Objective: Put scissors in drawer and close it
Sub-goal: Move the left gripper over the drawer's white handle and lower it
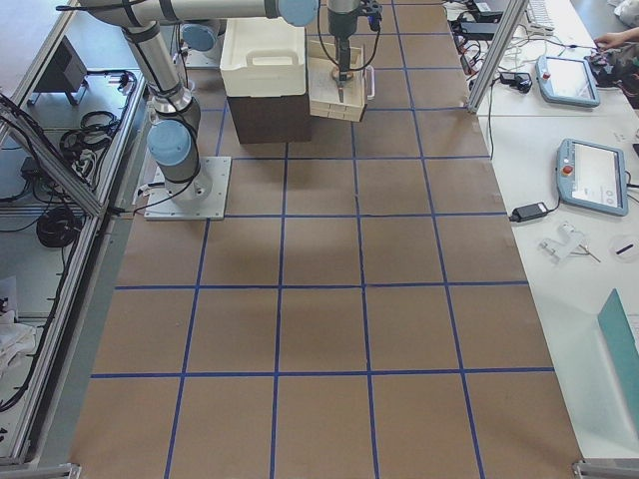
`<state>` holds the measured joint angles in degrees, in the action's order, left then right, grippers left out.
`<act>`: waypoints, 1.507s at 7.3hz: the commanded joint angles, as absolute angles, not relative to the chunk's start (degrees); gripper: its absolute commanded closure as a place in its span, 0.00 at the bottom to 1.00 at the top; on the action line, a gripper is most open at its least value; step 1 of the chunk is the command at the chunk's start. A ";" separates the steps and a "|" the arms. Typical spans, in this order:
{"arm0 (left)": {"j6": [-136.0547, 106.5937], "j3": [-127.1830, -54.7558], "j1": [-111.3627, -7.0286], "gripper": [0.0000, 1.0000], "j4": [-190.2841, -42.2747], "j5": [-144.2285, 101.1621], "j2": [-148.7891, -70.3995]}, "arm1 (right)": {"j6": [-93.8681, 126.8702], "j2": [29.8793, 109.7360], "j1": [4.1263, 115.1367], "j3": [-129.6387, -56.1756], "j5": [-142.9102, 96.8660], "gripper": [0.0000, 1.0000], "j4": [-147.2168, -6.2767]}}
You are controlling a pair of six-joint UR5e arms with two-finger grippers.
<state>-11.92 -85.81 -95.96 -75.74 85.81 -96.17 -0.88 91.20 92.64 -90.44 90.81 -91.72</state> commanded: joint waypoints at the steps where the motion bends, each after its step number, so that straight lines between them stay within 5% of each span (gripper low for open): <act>1: -16.15 -85.17 -100.18 0.05 -68.51 85.87 -102.63 | -0.88 91.23 92.64 -90.44 90.88 0.00 -91.93; 11: -23.18 -71.11 -108.63 0.00 -65.57 90.97 -126.81 | -0.79 91.23 92.64 -90.44 92.19 0.00 -91.67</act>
<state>-21.45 -72.41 -108.61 -65.28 90.82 -125.06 -0.79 91.20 92.64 -90.44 91.35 -91.67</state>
